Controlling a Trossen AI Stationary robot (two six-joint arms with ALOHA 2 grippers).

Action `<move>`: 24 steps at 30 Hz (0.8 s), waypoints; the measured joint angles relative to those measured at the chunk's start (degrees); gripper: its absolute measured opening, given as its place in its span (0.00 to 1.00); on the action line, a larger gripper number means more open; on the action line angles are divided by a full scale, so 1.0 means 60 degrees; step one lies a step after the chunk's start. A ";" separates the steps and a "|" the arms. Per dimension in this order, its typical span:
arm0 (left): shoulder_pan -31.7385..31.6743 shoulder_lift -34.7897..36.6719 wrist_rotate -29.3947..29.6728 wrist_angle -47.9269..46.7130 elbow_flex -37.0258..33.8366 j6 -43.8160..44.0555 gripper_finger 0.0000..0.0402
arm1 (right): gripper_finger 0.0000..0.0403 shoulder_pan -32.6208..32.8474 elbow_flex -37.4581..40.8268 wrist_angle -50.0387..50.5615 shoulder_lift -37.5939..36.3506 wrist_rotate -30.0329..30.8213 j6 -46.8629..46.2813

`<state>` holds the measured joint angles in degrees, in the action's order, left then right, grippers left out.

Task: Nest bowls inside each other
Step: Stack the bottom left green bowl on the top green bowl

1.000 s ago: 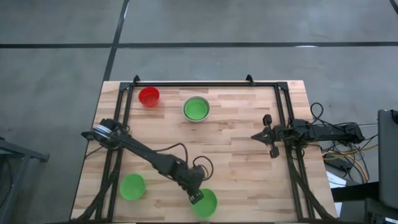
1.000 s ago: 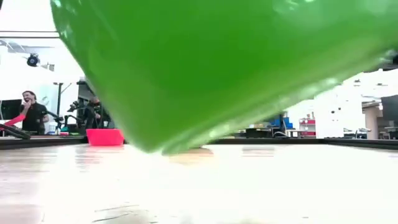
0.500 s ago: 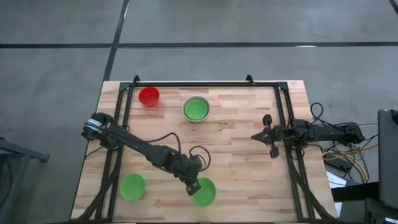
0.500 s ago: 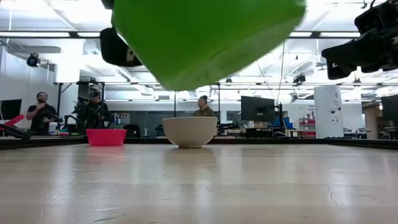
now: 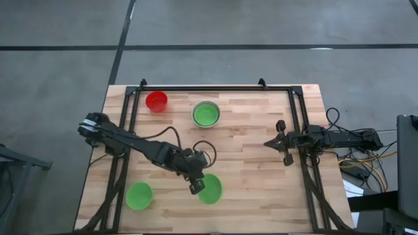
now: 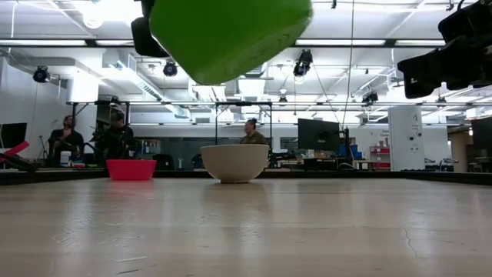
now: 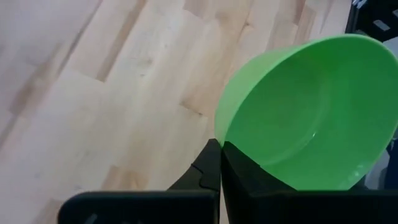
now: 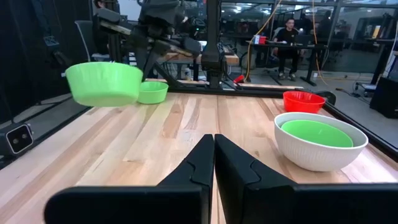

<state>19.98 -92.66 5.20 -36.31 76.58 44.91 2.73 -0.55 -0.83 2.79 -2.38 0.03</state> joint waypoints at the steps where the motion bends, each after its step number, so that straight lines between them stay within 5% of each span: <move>1: -0.0030 0.0079 0.0022 0.0013 -0.0006 -0.0124 0.00 | 0.02 0.0000 0.0002 0.0002 0.0000 -0.0002 0.0000; 24: -0.0995 0.3050 -0.0012 0.1349 -0.3057 -0.0575 0.00 | 0.02 -0.0002 0.0002 0.0001 0.0000 -0.0002 0.0000</move>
<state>14.01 -74.36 5.13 -28.21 58.23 41.46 2.72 -0.54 -0.82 2.79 -2.39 0.03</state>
